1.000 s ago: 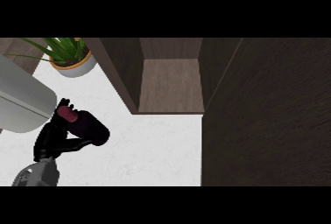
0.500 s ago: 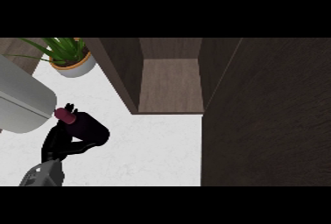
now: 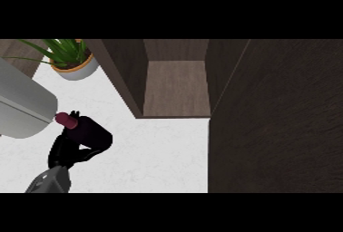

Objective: Pick up the wine, place it into the cabinet and close the cabinet

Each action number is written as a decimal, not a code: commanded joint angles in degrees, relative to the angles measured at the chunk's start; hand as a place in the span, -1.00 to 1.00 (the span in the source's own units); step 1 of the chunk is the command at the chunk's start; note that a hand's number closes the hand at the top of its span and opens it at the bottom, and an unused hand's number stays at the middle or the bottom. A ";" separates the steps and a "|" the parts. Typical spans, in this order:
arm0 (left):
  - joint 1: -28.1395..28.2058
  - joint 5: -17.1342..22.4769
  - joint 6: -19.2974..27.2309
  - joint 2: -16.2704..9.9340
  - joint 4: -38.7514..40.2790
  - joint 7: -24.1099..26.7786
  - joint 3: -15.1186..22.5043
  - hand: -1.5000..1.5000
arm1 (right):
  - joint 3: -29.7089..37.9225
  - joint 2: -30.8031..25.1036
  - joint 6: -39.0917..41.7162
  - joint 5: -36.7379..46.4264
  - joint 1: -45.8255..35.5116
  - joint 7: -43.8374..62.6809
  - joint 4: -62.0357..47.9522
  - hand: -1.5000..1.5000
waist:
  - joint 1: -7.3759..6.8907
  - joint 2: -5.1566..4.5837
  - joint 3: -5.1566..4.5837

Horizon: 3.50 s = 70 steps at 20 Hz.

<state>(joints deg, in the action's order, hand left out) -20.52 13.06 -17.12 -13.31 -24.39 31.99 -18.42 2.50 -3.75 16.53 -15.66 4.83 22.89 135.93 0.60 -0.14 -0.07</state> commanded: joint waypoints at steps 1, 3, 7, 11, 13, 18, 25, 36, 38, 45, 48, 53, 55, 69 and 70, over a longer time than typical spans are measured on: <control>-0.74 -0.10 -4.18 -0.39 5.33 4.99 -0.12 -1.00 | 2.57 -1.52 -0.90 -3.32 -0.33 3.64 3.03 -1.00 | 0.06 -0.01 0.00; -3.97 1.08 0.99 1.00 3.15 0.38 -0.27 -1.00 | 3.82 -1.41 1.55 -4.21 1.76 0.13 1.21 -1.00 | -0.05 0.08 0.05; -3.97 -0.58 -2.85 -0.35 10.68 7.37 -0.33 1.00 | 3.17 -1.25 1.13 -3.52 2.45 0.81 3.19 -1.00 | 0.35 -0.06 -0.01; -5.80 -0.26 -3.21 -0.24 12.26 6.50 -0.21 1.00 | -0.28 0.30 0.01 0.26 0.09 0.73 0.99 -1.00 | 0.12 -0.05 0.00; -4.39 -0.67 -5.71 -0.52 12.50 8.57 0.24 1.00 | -0.41 0.15 0.78 1.25 -0.32 -0.58 -0.68 -1.00 | 0.10 -0.07 -0.01; -2.99 -1.68 -6.98 -0.44 12.44 9.98 1.48 1.00 | 3.10 -0.18 1.86 -0.88 -0.45 -3.54 -3.85 -1.00 | -0.08 -0.02 0.02; 11.71 -5.49 -4.32 7.56 3.24 26.56 6.39 1.00 | 3.63 -0.62 0.95 0.06 -0.12 -2.04 -2.14 -1.00 | -1.81 0.51 0.16; 24.43 -3.70 -8.03 9.52 -16.64 25.18 11.12 1.00 | 2.97 -0.88 0.66 0.51 -1.24 -0.74 -3.05 -1.00 | -1.71 0.47 0.17; 22.83 -2.09 -7.75 10.89 -20.22 20.33 11.95 1.00 | 2.91 -0.79 -0.16 0.55 -4.62 -0.72 -5.41 -1.00 | -1.51 0.30 0.14; 35.34 1.43 -2.11 13.20 -45.06 11.24 20.00 1.00 | 4.63 -0.70 3.56 -2.34 1.48 -4.46 -4.69 -1.00 | -0.97 0.29 0.17; 40.19 3.74 -1.99 13.25 -57.36 2.71 21.83 1.00 | 2.59 0.26 0.49 -0.23 -2.28 -1.92 -4.19 -1.00 | -1.18 0.25 0.15; 41.72 6.88 6.57 13.29 -69.41 -4.76 29.54 1.00 | 0.59 0.99 1.18 0.78 1.20 -1.56 -1.43 -1.00 | -0.76 0.25 0.11; 38.96 7.85 8.83 13.30 -73.57 -10.54 27.72 1.00 | 0.81 0.47 -0.29 2.04 -4.00 -0.78 -5.86 -1.00 | -0.95 0.16 0.10; 21.12 4.93 32.40 13.31 -77.62 -20.97 36.92 1.00 | 6.68 -2.21 0.77 -3.26 -4.70 -0.81 -6.72 -1.00 | -0.49 0.15 0.09; 18.03 6.26 30.27 13.31 -73.02 -18.85 33.77 1.00 | 4.52 -0.66 2.76 -2.86 -0.48 -3.41 -5.30 -1.00 | -0.33 0.15 0.08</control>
<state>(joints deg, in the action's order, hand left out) 3.83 19.83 9.41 -0.02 -99.27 14.68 16.20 5.88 -4.06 17.98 -16.59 3.22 20.61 130.66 0.16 0.01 0.01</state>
